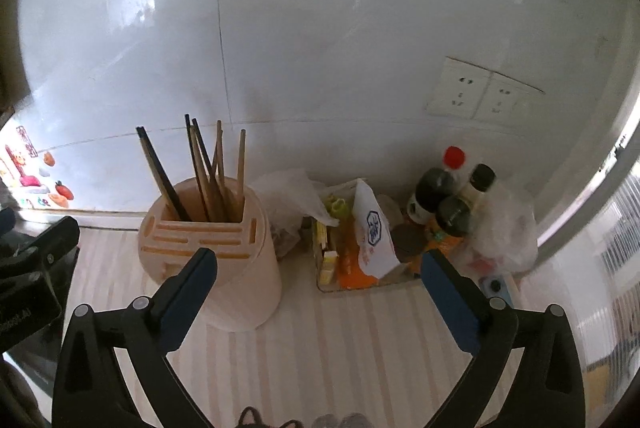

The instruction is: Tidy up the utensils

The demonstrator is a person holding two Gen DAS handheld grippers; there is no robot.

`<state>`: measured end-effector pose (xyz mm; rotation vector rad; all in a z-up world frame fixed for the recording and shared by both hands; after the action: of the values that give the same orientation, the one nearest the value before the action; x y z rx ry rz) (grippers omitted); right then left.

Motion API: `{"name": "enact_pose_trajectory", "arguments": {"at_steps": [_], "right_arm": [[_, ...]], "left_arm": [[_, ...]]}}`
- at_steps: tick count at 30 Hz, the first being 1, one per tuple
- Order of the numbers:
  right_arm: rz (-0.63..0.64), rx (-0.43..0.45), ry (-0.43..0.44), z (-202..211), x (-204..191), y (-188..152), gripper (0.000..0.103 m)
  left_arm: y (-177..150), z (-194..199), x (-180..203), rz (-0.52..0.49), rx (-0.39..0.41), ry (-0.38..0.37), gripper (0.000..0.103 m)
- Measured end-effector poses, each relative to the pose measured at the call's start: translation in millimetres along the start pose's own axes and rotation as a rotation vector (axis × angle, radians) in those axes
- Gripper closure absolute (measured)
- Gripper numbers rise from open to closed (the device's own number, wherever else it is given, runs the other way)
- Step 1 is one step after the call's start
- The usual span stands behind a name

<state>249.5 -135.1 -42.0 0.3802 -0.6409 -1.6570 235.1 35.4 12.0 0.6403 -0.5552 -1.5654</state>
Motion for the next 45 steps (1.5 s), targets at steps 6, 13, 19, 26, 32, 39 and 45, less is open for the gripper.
{"name": "enact_pose_trajectory", "arguments": {"at_steps": [6, 13, 19, 26, 32, 39, 45], "right_arm": [[-0.039, 0.051, -0.007, 43.1, 2.5, -18.2, 0.0], [-0.034, 0.13, 0.002, 111.0, 10.3, -43.2, 0.0], [-0.024, 0.192, 0.027, 171.0, 21.3, -67.1, 0.0], [-0.017, 0.256, 0.033, 232.5, 31.7, -95.3, 0.0], [-0.03, 0.303, 0.031, 270.1, 44.9, -108.6, 0.0], [-0.028, 0.317, 0.038, 289.2, 52.8, -118.2, 0.0], [-0.021, 0.315, 0.04, 290.1, 55.3, -120.5, 0.0]], "left_arm": [[-20.5, 41.0, -4.0, 0.005, 0.039, 0.008, 0.0], [-49.2, 110.7, -2.0, 0.034, 0.111, 0.007, 0.0], [-73.9, 166.2, -1.3, 0.056, 0.15, 0.012, 0.0], [-91.3, 211.8, -2.6, 0.072, 0.195, 0.026, 0.0], [-105.2, 238.0, -1.4, 0.079, 0.228, 0.045, 0.0], [-114.3, 242.6, 0.8, 0.084, 0.21, 0.046, 0.0], [-115.6, 244.4, 1.5, 0.091, 0.209, 0.061, 0.0]]}}
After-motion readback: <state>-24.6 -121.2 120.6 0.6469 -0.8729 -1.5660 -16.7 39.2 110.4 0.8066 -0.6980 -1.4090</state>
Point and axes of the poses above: each gripper's, at about its wrist camera, not at the fingertips, and z roughly against the way its jaws point, x to its right, y to its top, the point moved 1 cm from there along -z, roughly the way its jaws point, and after that the axes turned 3 degrees about y, right-handed, at the moved point
